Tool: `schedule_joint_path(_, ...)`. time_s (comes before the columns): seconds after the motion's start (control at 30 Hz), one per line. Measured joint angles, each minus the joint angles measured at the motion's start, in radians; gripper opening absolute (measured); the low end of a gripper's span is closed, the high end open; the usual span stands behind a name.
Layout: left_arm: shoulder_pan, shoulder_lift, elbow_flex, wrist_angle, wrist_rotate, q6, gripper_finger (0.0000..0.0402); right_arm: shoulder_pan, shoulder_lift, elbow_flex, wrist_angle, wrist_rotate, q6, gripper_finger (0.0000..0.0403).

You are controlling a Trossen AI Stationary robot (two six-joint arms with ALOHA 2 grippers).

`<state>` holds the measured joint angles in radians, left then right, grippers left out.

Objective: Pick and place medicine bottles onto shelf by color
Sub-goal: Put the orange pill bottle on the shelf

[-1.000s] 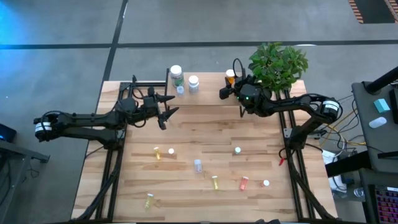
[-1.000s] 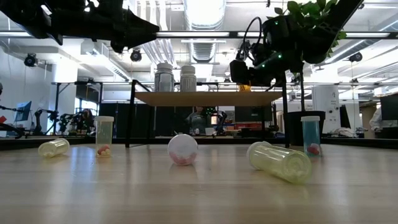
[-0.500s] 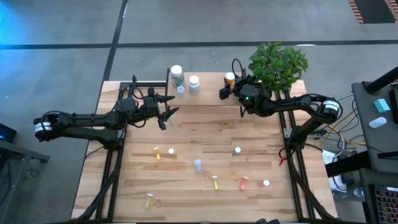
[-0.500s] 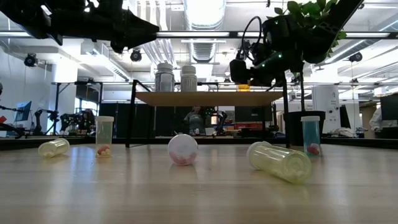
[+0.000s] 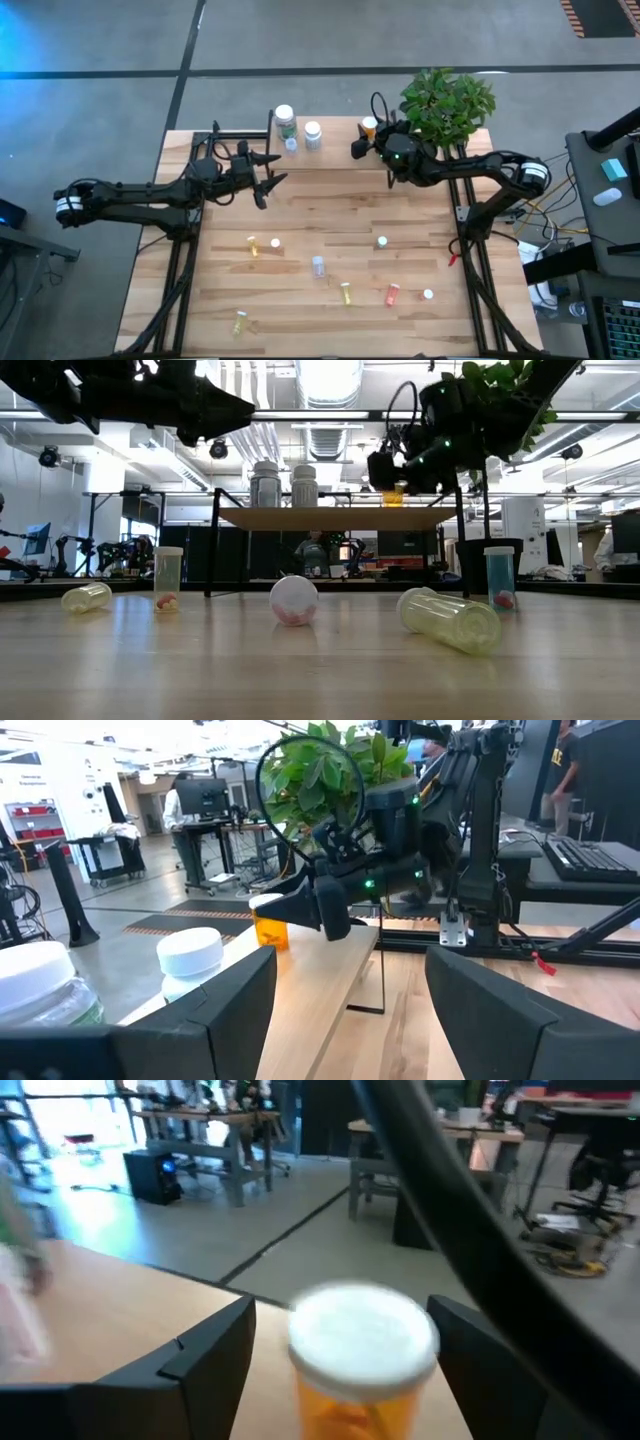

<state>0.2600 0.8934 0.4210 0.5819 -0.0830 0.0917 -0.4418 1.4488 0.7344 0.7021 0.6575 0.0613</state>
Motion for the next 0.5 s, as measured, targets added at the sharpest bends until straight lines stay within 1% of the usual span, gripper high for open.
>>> schedule_joint_path(0.23, 0.000, -0.015, -0.002, 0.001, 0.000, -0.004, 0.0240, 0.016, -0.003, 0.076, -0.190, -0.005, 0.036, 0.0320)
schedule_joint_path(0.4, 0.000, -0.026, -0.002, -0.007, 0.003, -0.008, 0.0240, 0.020, -0.005, 0.086, -0.196, -0.003, 0.047, 0.0345)
schedule_joint_path(0.5, 0.000, -0.043, -0.002, -0.036, 0.003, -0.008, 0.0240, 0.024, -0.008, 0.091, -0.199, -0.001, 0.047, 0.0353)
